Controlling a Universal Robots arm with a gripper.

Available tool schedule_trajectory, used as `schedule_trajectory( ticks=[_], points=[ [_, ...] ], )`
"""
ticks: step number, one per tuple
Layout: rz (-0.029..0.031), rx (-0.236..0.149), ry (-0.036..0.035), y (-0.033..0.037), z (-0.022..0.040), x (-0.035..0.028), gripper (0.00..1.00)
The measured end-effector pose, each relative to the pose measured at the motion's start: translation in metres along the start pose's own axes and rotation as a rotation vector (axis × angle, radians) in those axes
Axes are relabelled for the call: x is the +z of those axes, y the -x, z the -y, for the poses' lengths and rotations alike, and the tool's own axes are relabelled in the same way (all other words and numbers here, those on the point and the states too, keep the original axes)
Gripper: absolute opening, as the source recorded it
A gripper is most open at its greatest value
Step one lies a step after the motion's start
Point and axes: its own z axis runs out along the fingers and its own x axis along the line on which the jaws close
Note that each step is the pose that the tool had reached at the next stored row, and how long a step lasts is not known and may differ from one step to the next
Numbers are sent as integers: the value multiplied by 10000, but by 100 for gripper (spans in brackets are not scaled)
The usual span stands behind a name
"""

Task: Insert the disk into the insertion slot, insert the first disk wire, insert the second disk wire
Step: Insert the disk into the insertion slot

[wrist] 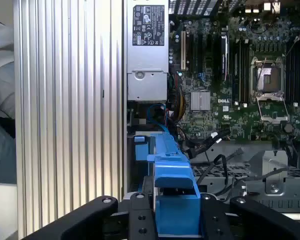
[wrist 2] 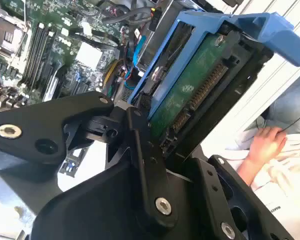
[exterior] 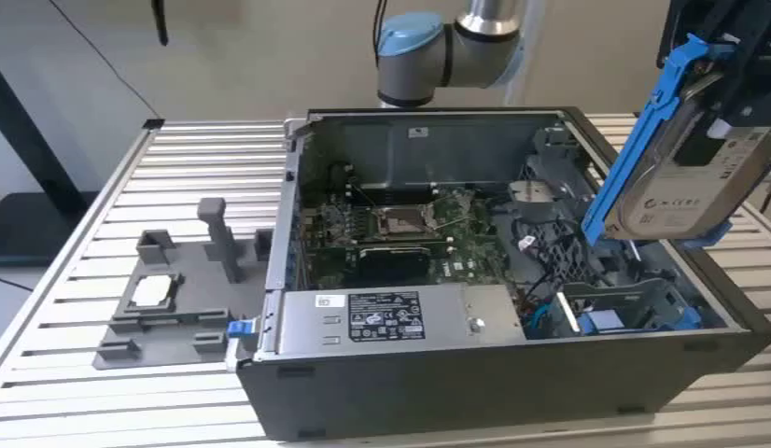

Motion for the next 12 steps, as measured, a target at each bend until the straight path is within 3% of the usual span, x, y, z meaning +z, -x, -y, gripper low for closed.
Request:
schedule_trajectory(
  ticks=[12],
  points=[
    [1, 0, 0, 0, 2, 42, 32]
  ],
)
